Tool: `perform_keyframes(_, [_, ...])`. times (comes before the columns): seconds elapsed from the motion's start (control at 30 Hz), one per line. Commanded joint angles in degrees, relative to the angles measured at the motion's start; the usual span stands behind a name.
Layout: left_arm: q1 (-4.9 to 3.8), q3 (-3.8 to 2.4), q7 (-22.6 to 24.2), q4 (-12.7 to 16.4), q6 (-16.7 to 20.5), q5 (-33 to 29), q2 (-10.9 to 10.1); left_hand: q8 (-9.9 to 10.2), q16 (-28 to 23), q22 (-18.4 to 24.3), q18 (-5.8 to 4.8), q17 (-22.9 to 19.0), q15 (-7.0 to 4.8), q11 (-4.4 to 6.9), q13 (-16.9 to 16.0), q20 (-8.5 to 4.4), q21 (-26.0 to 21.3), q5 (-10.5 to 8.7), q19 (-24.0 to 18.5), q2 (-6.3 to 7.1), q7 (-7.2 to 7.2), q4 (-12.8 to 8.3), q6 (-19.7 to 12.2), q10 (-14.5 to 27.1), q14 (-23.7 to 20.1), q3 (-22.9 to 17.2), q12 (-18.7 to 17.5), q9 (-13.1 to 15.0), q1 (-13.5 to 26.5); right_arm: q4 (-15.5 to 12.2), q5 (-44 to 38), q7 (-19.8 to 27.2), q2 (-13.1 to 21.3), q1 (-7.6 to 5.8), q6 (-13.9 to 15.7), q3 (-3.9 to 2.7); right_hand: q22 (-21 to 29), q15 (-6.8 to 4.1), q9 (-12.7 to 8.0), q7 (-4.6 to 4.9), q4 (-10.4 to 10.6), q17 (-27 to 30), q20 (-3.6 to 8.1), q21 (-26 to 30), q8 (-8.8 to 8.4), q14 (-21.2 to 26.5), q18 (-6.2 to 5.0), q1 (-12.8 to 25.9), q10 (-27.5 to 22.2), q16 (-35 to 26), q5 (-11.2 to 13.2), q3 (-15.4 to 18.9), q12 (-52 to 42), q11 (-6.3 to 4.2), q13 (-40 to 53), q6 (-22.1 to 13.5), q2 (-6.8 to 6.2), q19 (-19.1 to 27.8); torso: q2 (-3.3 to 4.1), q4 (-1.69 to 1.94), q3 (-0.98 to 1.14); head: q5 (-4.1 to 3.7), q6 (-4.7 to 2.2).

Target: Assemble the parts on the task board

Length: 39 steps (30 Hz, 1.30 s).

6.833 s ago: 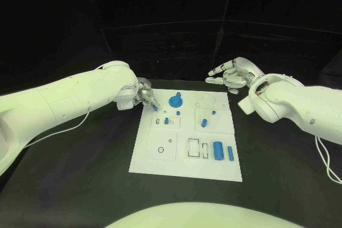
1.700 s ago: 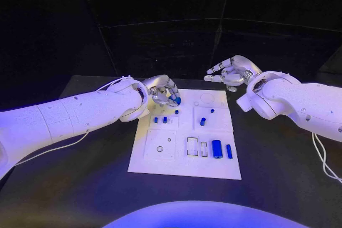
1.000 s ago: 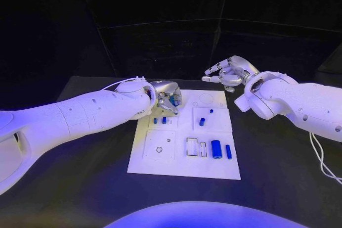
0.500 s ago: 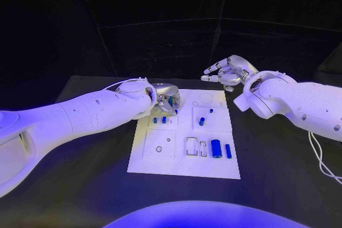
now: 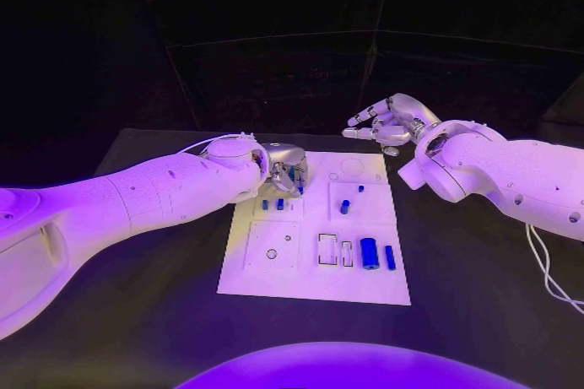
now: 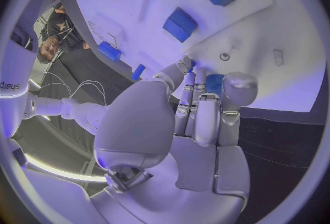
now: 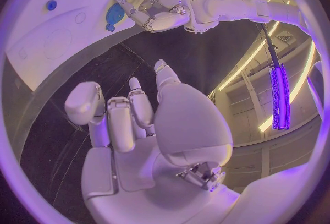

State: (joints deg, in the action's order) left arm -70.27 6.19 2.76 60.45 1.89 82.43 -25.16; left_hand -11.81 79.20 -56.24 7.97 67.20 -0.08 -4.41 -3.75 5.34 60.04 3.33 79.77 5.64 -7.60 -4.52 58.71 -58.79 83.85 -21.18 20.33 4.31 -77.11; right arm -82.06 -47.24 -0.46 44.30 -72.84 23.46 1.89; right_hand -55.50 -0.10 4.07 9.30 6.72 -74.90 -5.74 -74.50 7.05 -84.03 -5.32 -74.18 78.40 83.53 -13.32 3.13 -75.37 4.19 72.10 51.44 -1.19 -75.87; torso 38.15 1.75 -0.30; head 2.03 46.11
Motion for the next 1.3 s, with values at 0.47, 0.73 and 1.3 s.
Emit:
perform_keyframes(0.47, [0.42,0.00,0.68,-1.10,-1.34,1.57,0.88,1.20,0.38,-2.34,-1.30,-0.53,-0.64,0.41,0.02,-0.25,2.00,-0.07,1.03,-0.86,0.31,-0.53,1.78,-3.01,1.01,-2.44,-2.02,-0.38,0.70,-0.05,-0.13,0.54,-0.17,-0.12,-0.39,-0.03,0.05,-0.35,-0.10,-0.12,0.05,-0.13,0.21,0.20,0.33,-2.84,-1.01,0.07,-0.28,-0.26,-0.27,0.30,0.25,-0.08,0.06,-0.04,0.36,0.24,-0.03,0.04,-0.02,-0.16,0.05])
perform_keyframes(0.73, [0.52,0.00,1.46,-0.82,1.93,1.58,0.31,1.40,0.25,-4.55,-1.68,-1.17,-1.07,0.93,-0.18,-0.63,3.92,-0.21,1.66,-1.47,0.46,-1.00,2.98,-5.43,1.11,-3.73,-2.26,-0.34,0.53,-0.03,-0.13,0.54,-0.18,-0.12,-0.40,-0.03,0.05,-0.35,-0.10,-0.12,0.05,-0.13,0.21,0.20,0.33,-2.84,-1.01,0.07,-0.28,-0.26,-0.27,0.30,0.25,-0.08,0.06,-0.04,0.36,0.24,-0.01,0.04,-0.06,-0.24,-0.12])
perform_keyframes(1.3, [0.43,-1.94,1.67,4.46,5.92,-1.90,-4.20,1.83,0.21,-5.27,-1.81,-1.50,-1.09,0.89,-0.11,-0.74,4.52,-0.26,1.89,-1.25,0.32,-1.22,3.43,-6.06,1.30,-4.31,-3.15,-0.39,0.99,0.49,-0.13,0.49,-0.27,-0.12,-0.52,-0.03,0.05,-0.35,-0.10,-0.12,0.05,-0.13,0.21,0.20,0.33,-2.84,-1.01,0.07,-0.28,-0.26,-0.27,0.30,0.25,-0.08,0.06,-0.04,0.36,0.24,-0.02,0.13,-0.04,-0.28,-0.95])
